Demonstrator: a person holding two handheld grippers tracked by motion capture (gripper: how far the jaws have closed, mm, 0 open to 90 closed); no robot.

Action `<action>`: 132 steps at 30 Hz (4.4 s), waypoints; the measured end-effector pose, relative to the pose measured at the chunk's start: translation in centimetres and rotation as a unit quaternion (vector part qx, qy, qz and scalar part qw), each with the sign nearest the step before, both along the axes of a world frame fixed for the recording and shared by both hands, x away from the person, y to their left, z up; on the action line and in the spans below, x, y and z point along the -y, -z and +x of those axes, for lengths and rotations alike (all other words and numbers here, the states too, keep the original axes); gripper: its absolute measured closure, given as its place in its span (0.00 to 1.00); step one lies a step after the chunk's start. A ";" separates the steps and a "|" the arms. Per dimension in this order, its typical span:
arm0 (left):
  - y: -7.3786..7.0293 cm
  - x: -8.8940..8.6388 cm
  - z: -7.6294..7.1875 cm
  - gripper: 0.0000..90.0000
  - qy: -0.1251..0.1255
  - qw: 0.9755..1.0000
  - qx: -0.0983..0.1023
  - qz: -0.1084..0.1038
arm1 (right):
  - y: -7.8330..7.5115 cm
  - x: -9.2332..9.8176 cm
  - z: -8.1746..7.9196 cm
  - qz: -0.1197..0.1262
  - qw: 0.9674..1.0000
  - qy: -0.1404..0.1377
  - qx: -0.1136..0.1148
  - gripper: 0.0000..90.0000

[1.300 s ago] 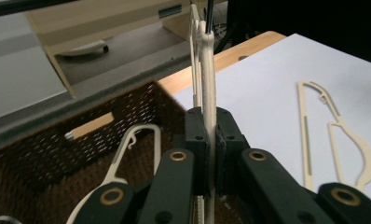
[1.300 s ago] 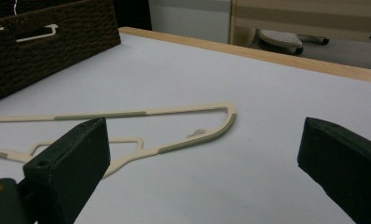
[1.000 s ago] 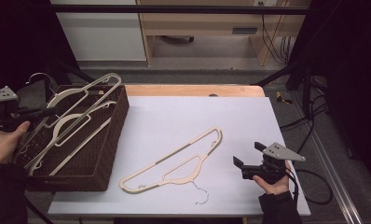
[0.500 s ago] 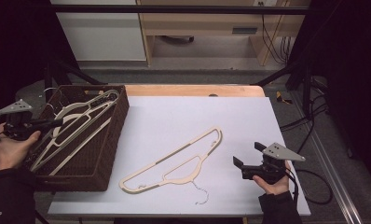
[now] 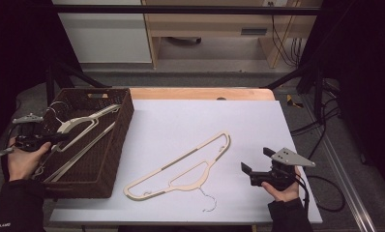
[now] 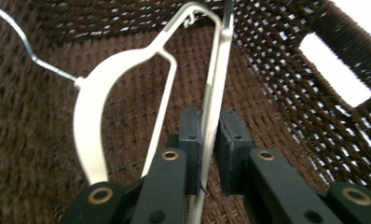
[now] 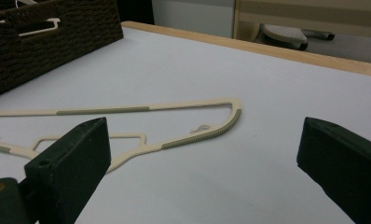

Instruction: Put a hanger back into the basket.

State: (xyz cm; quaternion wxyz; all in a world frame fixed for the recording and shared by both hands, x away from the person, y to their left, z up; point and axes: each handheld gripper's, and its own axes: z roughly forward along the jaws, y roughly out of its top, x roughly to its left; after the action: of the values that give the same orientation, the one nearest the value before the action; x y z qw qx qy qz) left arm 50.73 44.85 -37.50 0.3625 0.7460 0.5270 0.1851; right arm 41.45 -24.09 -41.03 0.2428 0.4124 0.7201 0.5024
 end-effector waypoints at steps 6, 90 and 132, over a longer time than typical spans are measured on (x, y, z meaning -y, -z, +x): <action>0.0 -1.0 -0.3 0.78 -0.046 0.998 -0.003 0.037 | 0.0 -0.1 0.0 -0.001 1.000 -0.001 -0.001 0.03; 7.3 24.9 -9.0 0.08 0.245 0.966 0.079 -0.031 | 5.3 -11.4 -0.7 -0.098 0.981 -0.104 -0.134 0.42; 7.2 25.2 -9.1 0.09 0.247 0.965 0.082 -0.028 | 6.0 -14.5 -1.3 -0.129 0.965 -0.080 -0.216 0.99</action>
State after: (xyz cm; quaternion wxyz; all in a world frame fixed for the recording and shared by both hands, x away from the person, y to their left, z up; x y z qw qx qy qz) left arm 41.61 19.65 -44.75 0.4597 0.8249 0.2997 0.1356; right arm 40.12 -9.57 -47.05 0.0917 0.4179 0.8446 0.3220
